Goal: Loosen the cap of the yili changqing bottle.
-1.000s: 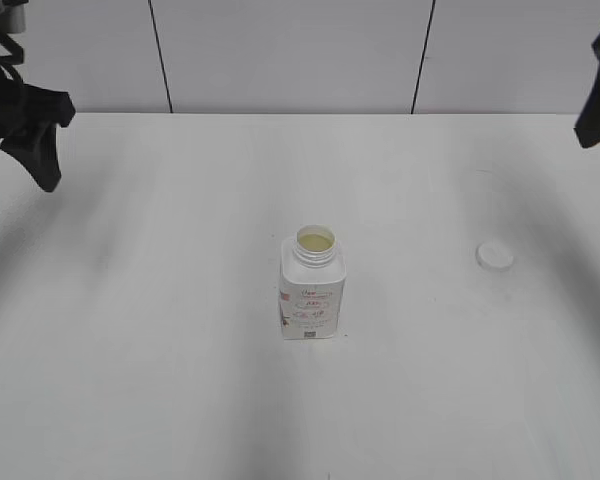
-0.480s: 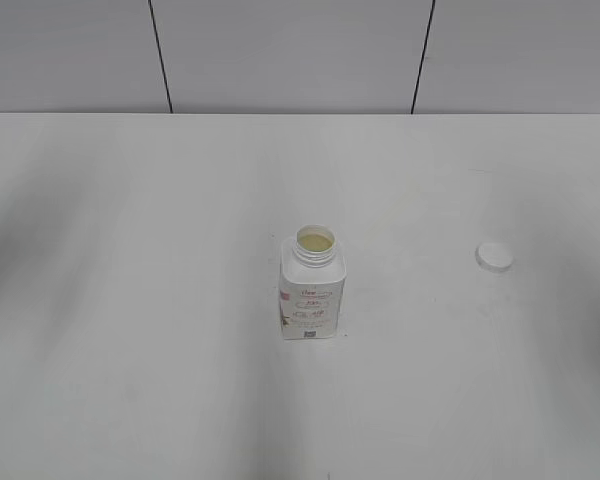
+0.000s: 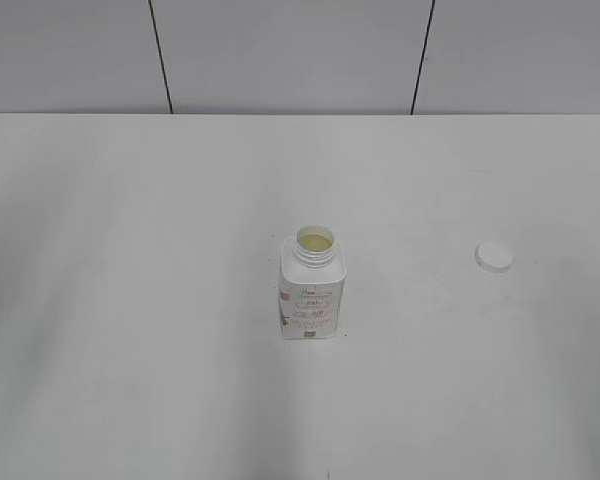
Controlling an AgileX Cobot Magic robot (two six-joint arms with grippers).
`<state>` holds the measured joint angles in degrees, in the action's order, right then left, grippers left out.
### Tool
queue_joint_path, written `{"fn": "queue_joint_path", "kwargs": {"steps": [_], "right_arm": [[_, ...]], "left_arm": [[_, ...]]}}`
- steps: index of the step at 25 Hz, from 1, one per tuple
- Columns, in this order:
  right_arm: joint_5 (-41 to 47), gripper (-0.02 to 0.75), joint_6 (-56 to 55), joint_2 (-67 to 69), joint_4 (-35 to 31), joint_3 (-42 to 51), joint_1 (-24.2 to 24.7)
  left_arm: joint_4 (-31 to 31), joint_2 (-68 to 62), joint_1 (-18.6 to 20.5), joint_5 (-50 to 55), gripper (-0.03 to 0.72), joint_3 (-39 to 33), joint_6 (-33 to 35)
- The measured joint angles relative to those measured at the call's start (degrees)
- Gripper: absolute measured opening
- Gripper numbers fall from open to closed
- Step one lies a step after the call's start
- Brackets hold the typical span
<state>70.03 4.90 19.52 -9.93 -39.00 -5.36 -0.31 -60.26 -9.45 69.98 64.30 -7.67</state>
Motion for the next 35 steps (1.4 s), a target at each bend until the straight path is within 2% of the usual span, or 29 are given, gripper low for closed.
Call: {"fn": "queue_joint_path", "kwargs": {"steps": [5,18,23,30,35], "right_arm": [[0.1,0.554,-0.1,-7.8,0.0,4.1,0.0],[0.3,0.554,1.4,-19.4,0.1,6.6,0.0],[0.3,0.554,1.6,-20.0,0.0,6.7,0.0],[-0.3,0.554,4.4,-20.0,0.1,6.8,0.0],[-6.2,0.554,5.0,-20.0,1.7,8.4,0.0]], "left_arm": [[-0.3,8.5,0.0,-0.1,0.405,-3.0,0.1],[-0.1,40.5,0.0,-0.2,0.376,-22.9,0.4],[0.3,50.3,0.0,-0.3,0.37,-28.6,1.0],[0.8,60.5,0.0,-3.4,0.365,-32.0,2.4],[1.1,60.7,0.0,-8.6,0.365,-34.2,2.8]]}}
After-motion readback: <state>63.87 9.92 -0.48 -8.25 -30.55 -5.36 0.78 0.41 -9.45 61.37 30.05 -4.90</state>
